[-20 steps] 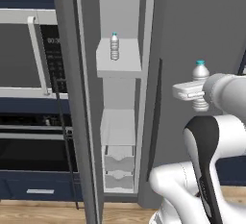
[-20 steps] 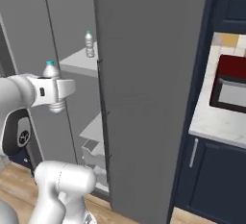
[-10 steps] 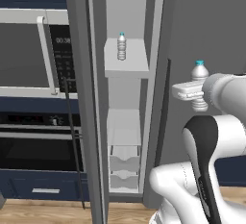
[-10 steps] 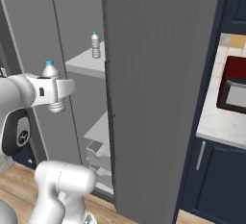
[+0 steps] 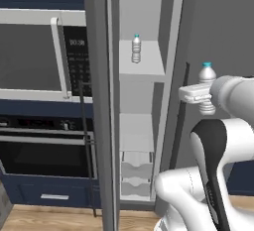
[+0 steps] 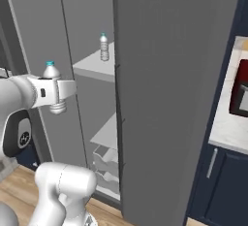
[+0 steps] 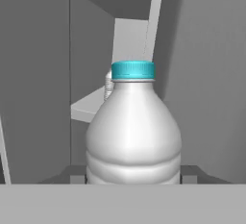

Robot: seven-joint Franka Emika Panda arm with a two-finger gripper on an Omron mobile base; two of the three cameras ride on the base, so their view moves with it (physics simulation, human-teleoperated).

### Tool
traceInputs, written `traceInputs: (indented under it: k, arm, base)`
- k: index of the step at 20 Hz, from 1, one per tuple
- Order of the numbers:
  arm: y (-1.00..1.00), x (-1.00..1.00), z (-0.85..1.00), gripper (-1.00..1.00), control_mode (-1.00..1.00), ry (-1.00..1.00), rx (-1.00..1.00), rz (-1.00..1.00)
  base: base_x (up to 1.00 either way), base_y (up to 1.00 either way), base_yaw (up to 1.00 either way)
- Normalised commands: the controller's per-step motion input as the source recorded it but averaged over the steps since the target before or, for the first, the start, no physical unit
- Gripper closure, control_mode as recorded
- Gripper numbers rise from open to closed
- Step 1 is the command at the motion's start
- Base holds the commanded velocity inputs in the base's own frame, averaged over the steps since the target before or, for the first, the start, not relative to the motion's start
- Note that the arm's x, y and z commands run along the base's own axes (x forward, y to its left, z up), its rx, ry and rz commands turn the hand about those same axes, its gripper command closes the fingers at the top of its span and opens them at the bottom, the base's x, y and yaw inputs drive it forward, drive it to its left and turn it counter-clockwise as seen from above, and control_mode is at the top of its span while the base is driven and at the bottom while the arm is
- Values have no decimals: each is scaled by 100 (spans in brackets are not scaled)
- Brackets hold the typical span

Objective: Take the bottled waters from the counter and place them in the freezer to freeze. Close the freezer door after placing the bottles.

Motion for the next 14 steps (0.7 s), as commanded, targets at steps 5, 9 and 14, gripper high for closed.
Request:
traceInputs:
  k: [5, 9, 14]
  arm:
    - [0, 0, 0, 100, 100, 0, 0, 0]
    - [0, 0, 0, 100, 100, 0, 0, 0]
    - [0, 0, 0, 100, 100, 0, 0, 0]
  base:
    - [38, 13, 30]
    - [25, -5, 20]
    - [55, 0, 6]
